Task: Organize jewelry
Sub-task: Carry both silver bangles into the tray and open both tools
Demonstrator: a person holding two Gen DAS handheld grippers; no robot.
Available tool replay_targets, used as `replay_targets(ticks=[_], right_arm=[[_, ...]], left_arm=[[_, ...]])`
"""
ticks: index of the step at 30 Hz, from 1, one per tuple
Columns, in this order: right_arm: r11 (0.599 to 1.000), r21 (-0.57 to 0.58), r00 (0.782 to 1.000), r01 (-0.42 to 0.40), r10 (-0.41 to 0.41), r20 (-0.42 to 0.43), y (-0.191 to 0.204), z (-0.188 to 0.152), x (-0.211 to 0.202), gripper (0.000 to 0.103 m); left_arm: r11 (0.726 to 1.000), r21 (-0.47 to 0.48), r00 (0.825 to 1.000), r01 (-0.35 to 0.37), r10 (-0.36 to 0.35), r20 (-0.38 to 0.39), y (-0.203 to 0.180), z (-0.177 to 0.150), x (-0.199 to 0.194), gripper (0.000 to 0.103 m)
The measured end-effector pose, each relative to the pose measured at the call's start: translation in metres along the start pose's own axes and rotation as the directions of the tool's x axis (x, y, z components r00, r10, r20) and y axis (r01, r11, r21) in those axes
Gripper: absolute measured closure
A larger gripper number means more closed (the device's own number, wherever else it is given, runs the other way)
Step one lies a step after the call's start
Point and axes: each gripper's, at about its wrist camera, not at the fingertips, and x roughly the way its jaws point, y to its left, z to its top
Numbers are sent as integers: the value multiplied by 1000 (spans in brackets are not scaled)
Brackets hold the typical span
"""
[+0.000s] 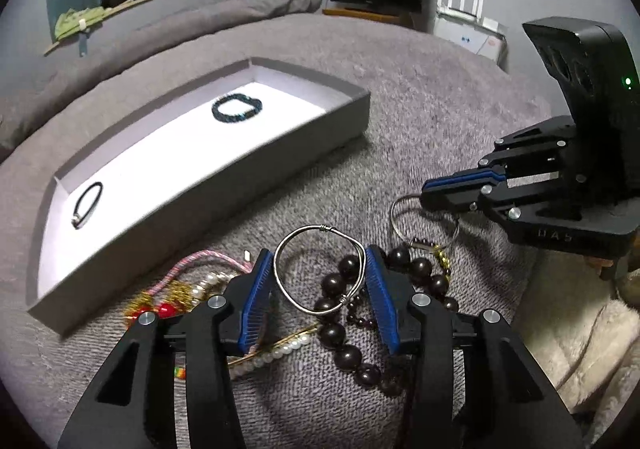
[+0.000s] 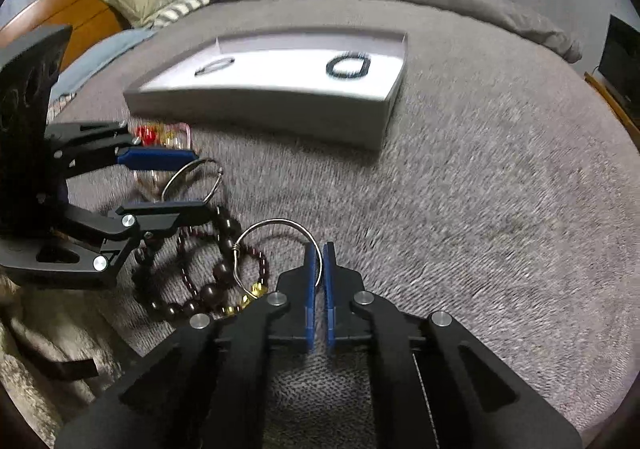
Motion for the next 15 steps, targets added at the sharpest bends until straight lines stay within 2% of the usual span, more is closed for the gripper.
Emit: replay_targets(ticks=[8,15], right_arm=[[999,-31,996,31,-28,86,-1,33,-27,99],[998,-43,988,35,-28,154,-1,73,-31,99]], left_arm=[[1000,-9,997,-18,19,72,15,13,-32,54],[991,-63,985,-114,121,125,53,32,-59,54]])
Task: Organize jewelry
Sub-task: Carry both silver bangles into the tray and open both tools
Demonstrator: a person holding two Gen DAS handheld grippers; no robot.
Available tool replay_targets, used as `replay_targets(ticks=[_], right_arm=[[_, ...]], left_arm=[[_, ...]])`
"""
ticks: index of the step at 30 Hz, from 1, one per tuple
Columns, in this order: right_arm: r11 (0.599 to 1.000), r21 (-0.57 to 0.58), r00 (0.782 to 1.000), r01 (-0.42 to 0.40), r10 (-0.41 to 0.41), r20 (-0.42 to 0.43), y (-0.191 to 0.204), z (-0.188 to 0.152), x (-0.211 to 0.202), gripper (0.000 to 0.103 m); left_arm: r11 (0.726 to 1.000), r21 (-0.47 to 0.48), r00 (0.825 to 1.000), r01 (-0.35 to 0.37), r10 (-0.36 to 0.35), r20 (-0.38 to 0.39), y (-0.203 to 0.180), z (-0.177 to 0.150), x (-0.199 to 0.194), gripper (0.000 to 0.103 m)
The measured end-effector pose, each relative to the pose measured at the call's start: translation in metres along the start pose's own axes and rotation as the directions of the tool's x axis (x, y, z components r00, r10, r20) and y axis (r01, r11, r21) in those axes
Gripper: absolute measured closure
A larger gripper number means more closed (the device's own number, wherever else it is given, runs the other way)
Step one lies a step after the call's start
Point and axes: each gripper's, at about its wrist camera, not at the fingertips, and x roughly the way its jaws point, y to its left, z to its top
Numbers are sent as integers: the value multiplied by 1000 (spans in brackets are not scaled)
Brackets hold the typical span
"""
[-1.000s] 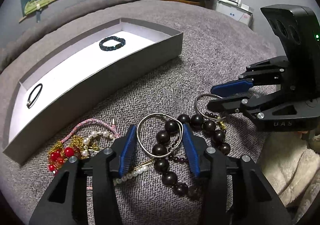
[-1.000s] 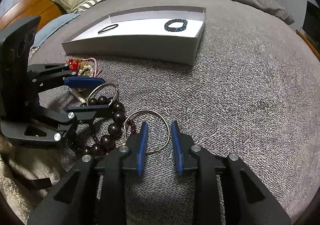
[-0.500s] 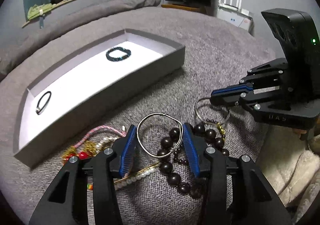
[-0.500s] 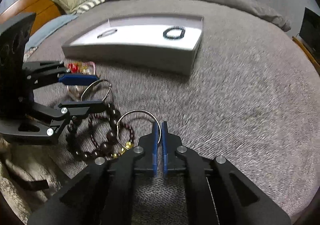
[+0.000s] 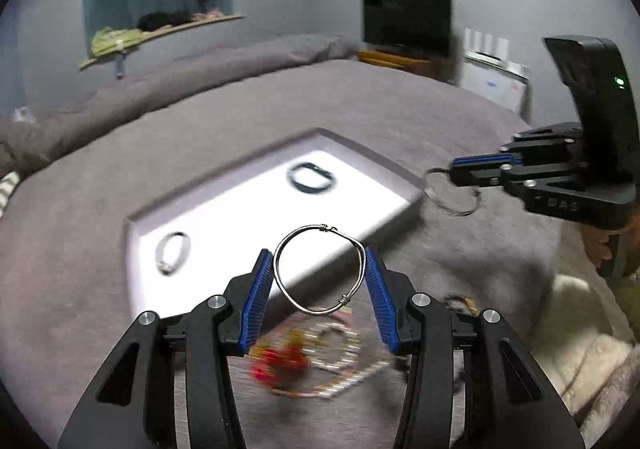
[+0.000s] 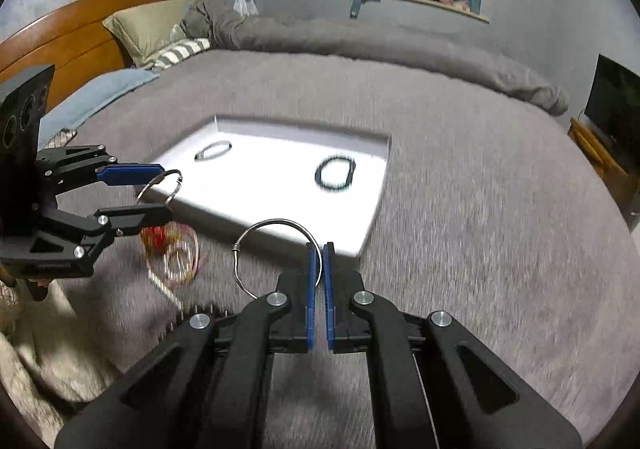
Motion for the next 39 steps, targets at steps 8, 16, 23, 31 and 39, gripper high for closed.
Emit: replay_targets(ticks=[8,16,23,31,39], right_arm=[[1000,-11,1000,-9,9,-2,3,32,34,99],[999,-36,996,-3,0,-94,3,43,79,99],[998,-62,985,-25,14,-172,2,41,104,99],[995,-98,973,-33,10,-233,6,40,120,99],[994,-104,968,-25,-2,-253,6,38,125,99]], left_arm=[[989,-118,995,-91,85,-58,61,5,7,54],[983,-152,981,-106,78,-179,88,1,42,54],[981,-168,962,-93,45,-269,104,-7,64,54],[982,-168,945,-84,25,-326,112,-11,75,54],[986,-142,939,-89,35,-343,108,-12,81,54]])
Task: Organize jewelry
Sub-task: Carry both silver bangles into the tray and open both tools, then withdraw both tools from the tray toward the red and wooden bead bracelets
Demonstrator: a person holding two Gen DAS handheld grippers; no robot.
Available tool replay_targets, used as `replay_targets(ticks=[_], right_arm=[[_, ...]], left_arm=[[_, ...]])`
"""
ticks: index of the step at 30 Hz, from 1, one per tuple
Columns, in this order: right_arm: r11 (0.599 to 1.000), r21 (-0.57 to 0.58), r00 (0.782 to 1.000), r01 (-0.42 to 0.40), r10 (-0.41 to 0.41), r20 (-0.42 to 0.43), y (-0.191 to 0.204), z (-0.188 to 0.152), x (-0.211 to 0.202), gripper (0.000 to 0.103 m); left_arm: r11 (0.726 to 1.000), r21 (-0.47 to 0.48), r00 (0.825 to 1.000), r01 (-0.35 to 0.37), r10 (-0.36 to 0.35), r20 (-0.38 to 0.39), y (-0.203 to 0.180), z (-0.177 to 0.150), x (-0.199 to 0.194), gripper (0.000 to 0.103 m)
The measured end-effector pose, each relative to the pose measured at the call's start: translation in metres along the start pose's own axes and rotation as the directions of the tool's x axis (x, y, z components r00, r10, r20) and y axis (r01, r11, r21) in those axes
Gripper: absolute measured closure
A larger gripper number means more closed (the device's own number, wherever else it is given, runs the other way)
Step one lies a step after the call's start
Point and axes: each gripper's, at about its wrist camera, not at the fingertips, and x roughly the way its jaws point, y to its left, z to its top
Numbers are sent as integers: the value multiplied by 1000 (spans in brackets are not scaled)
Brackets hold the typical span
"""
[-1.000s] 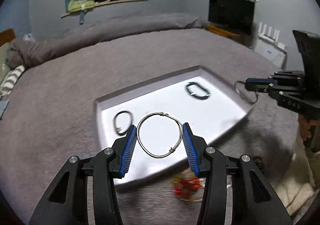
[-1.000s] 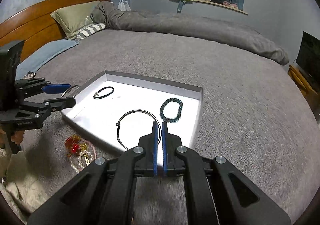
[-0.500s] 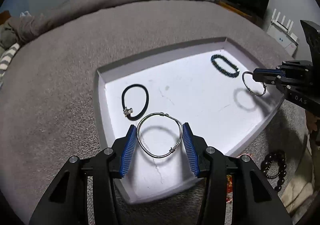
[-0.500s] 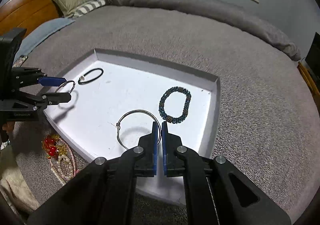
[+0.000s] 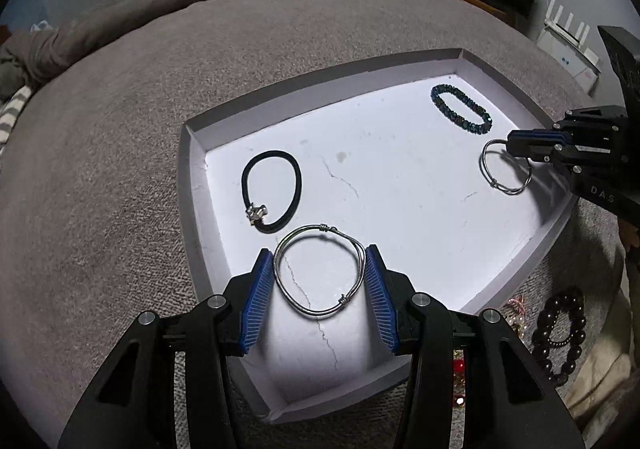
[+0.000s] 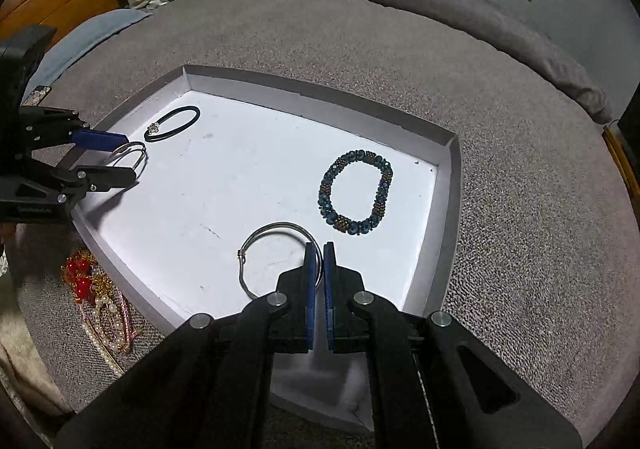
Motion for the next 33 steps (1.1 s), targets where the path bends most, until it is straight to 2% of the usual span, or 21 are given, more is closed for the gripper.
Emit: replay_targets(ticks=[8,10,13,17,22,23,24,26,28,33], right_arm=[[999,26,1000,-20,20,-2,-5,-2,-6,99],[999,25,1000,-23,23,-1,-4,-2,-8,98],[999,31,999,-26,25,20,-4,-3,-14,95],[999,47,997,-21,18,71,-3,-3,-28,72],[997,75,991,-33,23,133,0,-7,-49,69],[996,79,989,-32,20,145,1,-9,-54,61],[997,78,988,-30,17,154,2,-11,-57,49],[998,67,986,-16,5,166,7,-14,-64,35],[998,67,986,-6,-6,169,10,-15,-68,30],[995,100,978,-3,-17,206,13,-24,-84,5]], left_arm=[[1000,13,1000,-14,14,13,-3,-2,-1,53],[1000,13,1000,-14,14,23,-3,-3,-4,47],[1000,13,999,-13,13,36,-5,-3,-9,46],[1000,10,998,-10,9,58,-6,-5,-19,44],[1000,0,996,-9,9,91,-11,-9,-33,35],[1000,-1,995,-10,10,95,-13,-10,-35,33],[1000,-1,995,-11,11,99,-14,-11,-37,31],[1000,0,994,-12,12,108,-17,-13,-42,28],[1000,-1,993,-20,20,117,-19,-15,-48,25],[999,-16,988,-35,37,151,-24,-22,-64,14]])
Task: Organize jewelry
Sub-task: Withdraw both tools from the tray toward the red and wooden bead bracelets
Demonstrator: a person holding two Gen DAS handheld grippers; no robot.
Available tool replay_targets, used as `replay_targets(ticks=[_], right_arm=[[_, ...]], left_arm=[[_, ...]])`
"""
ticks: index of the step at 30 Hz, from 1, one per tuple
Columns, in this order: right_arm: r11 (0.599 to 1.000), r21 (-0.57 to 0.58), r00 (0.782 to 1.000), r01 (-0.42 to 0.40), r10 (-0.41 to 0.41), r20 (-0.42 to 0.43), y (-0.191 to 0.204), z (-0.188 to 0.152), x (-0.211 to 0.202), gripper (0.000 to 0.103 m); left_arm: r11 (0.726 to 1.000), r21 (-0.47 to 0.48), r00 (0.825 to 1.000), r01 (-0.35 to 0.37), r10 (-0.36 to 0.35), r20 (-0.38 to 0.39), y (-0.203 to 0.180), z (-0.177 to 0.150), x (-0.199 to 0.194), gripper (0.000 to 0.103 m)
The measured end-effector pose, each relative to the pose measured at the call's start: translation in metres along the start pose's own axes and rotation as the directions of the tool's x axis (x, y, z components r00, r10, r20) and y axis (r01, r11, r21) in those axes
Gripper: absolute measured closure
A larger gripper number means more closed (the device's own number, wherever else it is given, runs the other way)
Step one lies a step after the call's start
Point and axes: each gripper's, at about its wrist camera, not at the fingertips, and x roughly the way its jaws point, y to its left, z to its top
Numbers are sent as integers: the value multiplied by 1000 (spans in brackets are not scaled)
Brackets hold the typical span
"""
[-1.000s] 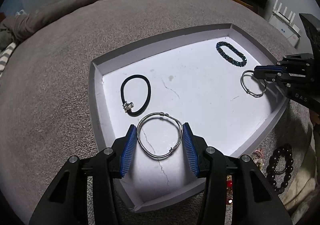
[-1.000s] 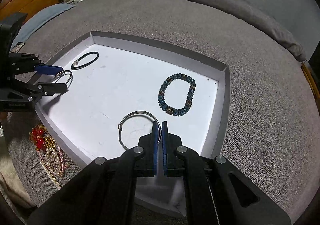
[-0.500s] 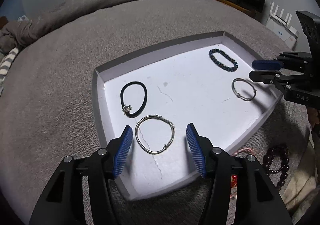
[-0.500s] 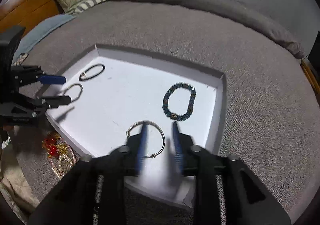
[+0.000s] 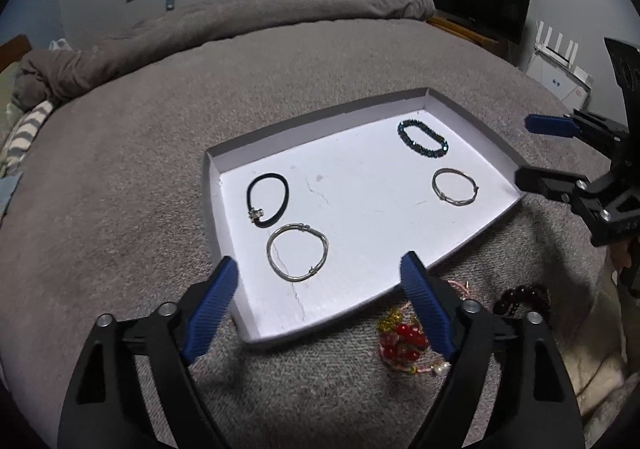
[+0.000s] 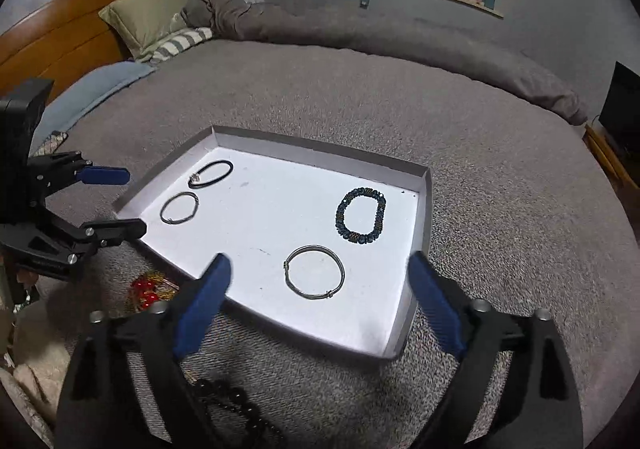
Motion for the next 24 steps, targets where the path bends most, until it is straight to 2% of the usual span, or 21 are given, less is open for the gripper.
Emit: replay_targets(ticks=[4,8,11,14,20,24], right_arm=[[1000,19,999,13,-14,47,2,-3,-14,6],[998,25,994,59,-61,90,5,-9,-28,5],[996,29,989,84,-87,118,6,-15,-35,5],[995,41,988,89,-93,121,8,-27,-37,5],[994,18,985,110,-112,132,13,-49,-38,5],[992,9,985,125,-125,121,17,-63,-37,5]], left_arm=[[999,-15,998,-38,38,43,-1,-5,-16,9],[997,-27,992,-69,71,100,-3,-10,-31,6],[998,-24,991,-60,62,122,-5,-18,-40,6],[999,-24,992,-34,37,118,-9,-31,-44,6],[999,10,992,-42,40,121,-22,-57,-43,6],[1000,10,995,-7,6,95,-29,-71,-33,5]])
